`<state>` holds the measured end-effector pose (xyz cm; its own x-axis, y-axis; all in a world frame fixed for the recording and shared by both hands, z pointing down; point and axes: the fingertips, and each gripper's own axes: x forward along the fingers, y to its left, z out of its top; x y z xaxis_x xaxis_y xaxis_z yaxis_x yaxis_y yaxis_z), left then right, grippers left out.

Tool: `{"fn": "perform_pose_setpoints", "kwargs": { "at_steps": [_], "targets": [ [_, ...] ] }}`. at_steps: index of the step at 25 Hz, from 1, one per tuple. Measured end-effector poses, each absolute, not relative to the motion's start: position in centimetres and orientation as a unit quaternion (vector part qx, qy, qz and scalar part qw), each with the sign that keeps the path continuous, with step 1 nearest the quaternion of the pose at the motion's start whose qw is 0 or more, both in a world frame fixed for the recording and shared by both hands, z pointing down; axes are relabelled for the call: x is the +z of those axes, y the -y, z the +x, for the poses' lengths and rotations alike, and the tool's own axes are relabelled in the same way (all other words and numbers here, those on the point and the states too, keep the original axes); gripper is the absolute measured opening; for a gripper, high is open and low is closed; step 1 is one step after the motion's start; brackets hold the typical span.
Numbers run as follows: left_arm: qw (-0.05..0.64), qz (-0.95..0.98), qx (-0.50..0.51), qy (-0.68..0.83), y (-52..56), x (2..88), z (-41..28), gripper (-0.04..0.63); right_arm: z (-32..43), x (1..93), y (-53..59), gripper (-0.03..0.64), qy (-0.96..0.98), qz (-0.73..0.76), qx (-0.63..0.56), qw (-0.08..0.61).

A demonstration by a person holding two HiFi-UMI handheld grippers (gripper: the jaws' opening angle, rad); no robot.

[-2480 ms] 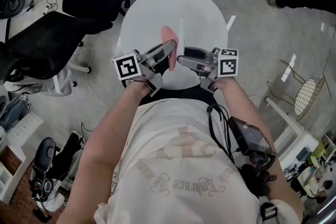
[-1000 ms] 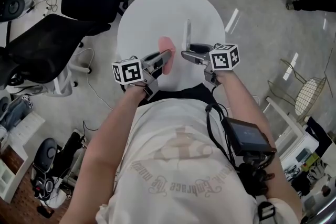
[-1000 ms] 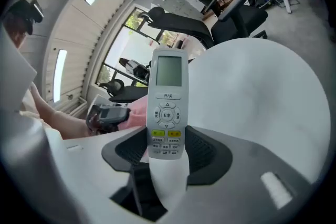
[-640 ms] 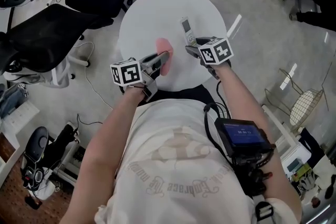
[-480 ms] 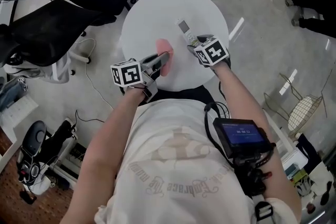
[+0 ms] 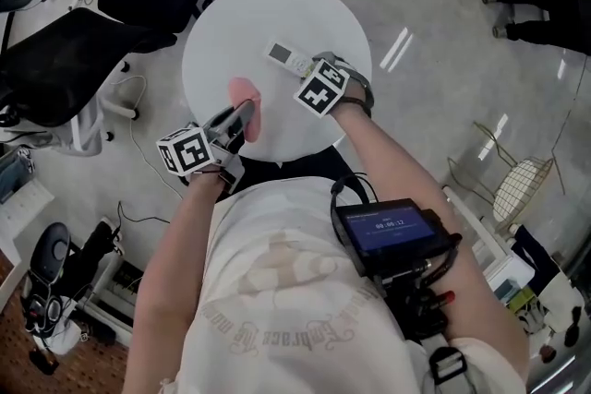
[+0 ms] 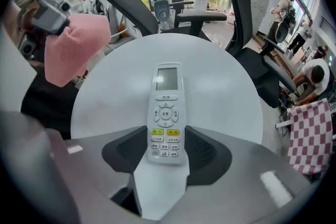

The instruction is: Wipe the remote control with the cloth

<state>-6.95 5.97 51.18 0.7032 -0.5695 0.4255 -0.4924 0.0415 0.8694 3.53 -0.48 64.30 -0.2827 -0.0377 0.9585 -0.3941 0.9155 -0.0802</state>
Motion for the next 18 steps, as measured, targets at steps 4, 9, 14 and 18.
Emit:
{"fn": "perform_pose_setpoints", "kwargs": {
  "at_steps": [4,9,14,18],
  "targets": [
    [0.602,0.692,-0.035,0.396,-6.4,51.1,-6.7,0.026,3.9,64.5,0.5,0.235,0.789,0.132,0.135,0.585],
    [0.59,0.696,-0.023,0.408,-6.4,51.1,-7.4,0.026,3.9,63.7,1.2,0.242,0.805,0.157,0.143,0.553],
    [0.564,0.717,0.001,0.41,-5.1,50.1,-8.2,0.026,5.1,61.5,1.5,0.208,0.813,0.204,0.173,0.517],
    [0.526,0.748,0.05,0.401,-4.4,49.8,-8.8,0.026,5.7,57.9,2.4,0.024,0.827,0.27,0.19,0.455]
  ]
}}
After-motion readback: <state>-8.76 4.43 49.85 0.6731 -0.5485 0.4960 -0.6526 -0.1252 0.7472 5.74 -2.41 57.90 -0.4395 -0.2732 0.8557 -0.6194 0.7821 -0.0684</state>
